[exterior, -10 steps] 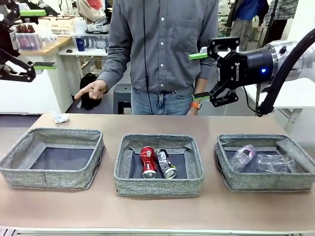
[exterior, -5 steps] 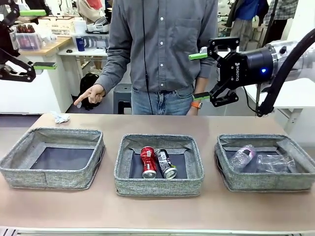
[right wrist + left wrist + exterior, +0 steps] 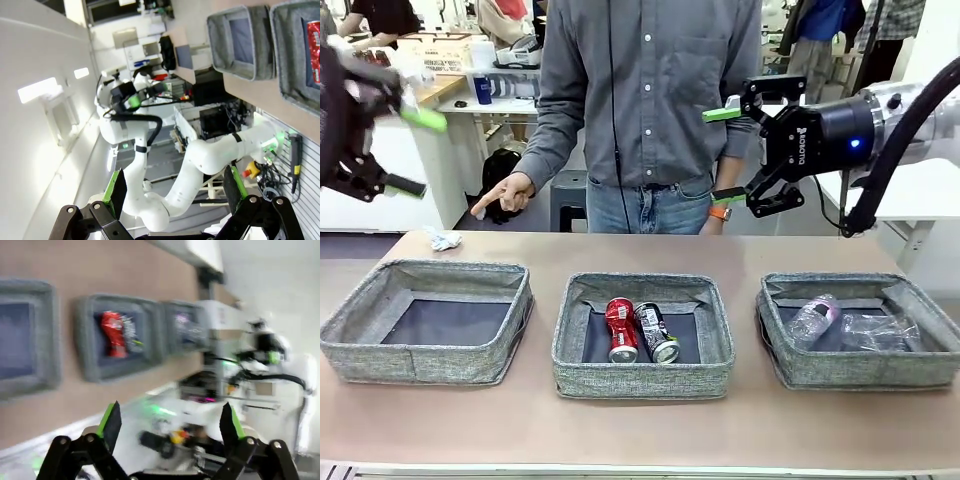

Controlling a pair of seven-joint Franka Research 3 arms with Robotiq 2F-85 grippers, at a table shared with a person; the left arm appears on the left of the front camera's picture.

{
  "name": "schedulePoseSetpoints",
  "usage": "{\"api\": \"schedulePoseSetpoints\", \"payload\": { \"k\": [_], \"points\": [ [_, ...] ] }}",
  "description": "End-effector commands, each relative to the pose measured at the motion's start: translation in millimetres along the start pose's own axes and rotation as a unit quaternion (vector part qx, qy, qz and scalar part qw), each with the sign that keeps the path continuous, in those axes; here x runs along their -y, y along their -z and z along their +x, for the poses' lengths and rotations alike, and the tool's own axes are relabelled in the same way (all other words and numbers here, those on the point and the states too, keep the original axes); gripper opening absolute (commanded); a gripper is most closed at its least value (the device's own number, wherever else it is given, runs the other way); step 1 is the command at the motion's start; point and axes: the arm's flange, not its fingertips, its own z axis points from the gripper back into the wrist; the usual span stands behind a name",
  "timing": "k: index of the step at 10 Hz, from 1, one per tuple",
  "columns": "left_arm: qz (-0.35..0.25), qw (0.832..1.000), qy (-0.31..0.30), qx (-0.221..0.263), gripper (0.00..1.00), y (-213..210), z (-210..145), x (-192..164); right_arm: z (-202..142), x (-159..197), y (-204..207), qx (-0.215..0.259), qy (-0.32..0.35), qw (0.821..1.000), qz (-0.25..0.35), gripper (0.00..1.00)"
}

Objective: Sort the waste into the appropriate baskets.
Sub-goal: Pick up the waste item pointed out by the person.

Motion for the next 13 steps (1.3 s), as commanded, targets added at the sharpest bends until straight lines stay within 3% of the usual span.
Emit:
{"api": "schedulePoseSetpoints", "payload": {
  "k": [1, 3, 4, 6, 7, 8, 9, 12, 13],
  "points": [
    [0.198, 0.979, 0.041, 0.02, 1.0, 11, 34, -17, 0, -3, -1, -0.004, 0.001, 1.0, -0.003, 1.0],
    [0.379, 0.917, 0.118, 0.045, 1.0, 22, 66, -41, 0, -3, -1, -0.004, 0.001, 1.0, -0.003, 1.0],
    [0.458, 0.876, 0.142, 0.049, 1.0, 26, 79, -53, 0, -3, -1, -0.004, 0.001, 1.0, -0.003, 1.0],
    [0.522, 0.836, 0.163, 0.041, 1.0, 31, 98, -73, 0, -3, -1, -0.004, 0.001, 1.0, -0.003, 1.0],
    [0.495, 0.85, 0.175, 0.04, 1.0, 36, 106, -79, 0, -3, -1, -0.004, 0.001, 1.0, -0.003, 1.0],
    [0.484, 0.861, 0.146, 0.049, 1.0, 41, 115, -85, 0, -3, -1, -0.004, 0.001, 1.0, -0.003, 1.0],
    [0.482, 0.853, 0.198, 0.04, 1.0, 32, 101, -78, 0, -3, -1, -0.004, 0.001, 1.0, -0.003, 1.0],
    [0.487, 0.852, 0.19, 0.037, 1.0, 38, 107, -86, 0, -3, -1, -0.004, 0.001, 1.0, -0.003, 1.0],
    [0.493, 0.848, 0.197, -0.015, 1.0, 44, 118, -89, 0, -3, -1, -0.004, 0.001, 1.0, -0.003, 1.0]
  ]
}}
